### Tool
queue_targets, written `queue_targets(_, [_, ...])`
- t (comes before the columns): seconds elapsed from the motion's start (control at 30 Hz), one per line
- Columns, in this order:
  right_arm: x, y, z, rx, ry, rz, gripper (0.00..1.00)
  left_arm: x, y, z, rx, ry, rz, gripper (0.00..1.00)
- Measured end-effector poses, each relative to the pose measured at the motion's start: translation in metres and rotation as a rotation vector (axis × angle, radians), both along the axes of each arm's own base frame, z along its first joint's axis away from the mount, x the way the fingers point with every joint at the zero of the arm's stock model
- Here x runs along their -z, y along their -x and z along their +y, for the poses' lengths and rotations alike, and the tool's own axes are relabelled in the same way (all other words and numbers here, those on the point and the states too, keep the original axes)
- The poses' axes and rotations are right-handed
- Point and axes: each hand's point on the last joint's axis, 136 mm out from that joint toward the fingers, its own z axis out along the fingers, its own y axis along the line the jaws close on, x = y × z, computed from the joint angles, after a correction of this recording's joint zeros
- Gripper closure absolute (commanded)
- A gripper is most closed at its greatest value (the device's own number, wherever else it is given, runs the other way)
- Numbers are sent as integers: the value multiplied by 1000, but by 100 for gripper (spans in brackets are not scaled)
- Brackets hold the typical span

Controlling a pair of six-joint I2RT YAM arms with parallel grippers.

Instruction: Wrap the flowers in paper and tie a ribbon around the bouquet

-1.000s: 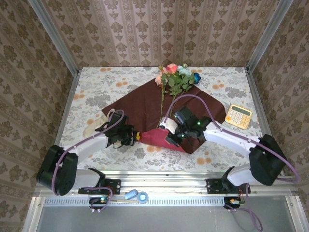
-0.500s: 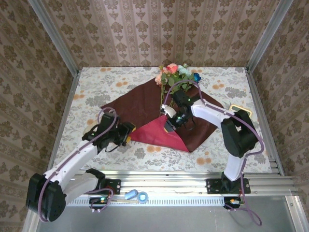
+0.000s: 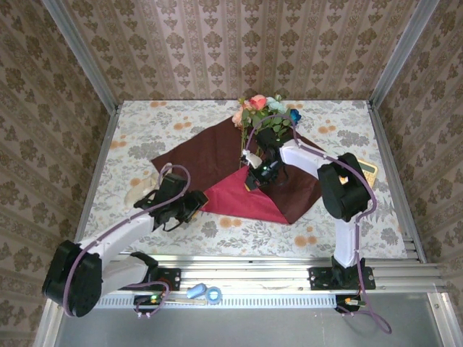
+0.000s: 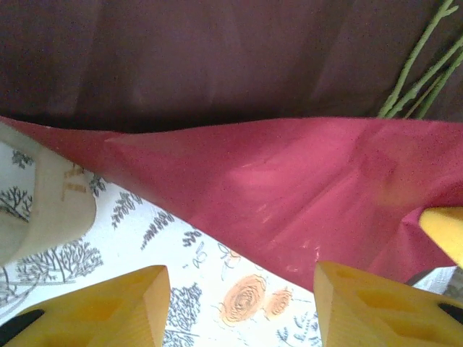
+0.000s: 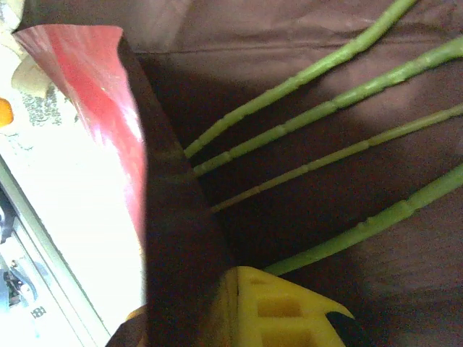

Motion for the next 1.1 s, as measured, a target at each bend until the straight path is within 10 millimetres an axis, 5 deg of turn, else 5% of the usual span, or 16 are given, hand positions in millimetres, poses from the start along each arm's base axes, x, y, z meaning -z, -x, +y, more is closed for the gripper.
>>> queue_targets(0.5, [13, -4, -13, 39, 14, 61, 100, 24, -13, 4, 18, -81, -43, 52])
queue_targets(0.67, [20, -5, -16, 60, 21, 86, 100, 30, -19, 5, 19, -101, -56, 69])
queue_targets(0.83, [22, -7, -18, 78, 21, 100, 100, 33, -25, 4, 14, -111, -75, 100])
queue_targets(1.0, [23, -7, -18, 99, 21, 109, 97, 29, -25, 3, 0, -114, -90, 100])
queue_targets(1.1, [26, -7, -19, 127, 25, 114, 83, 20, -20, 1, -14, -98, -96, 100])
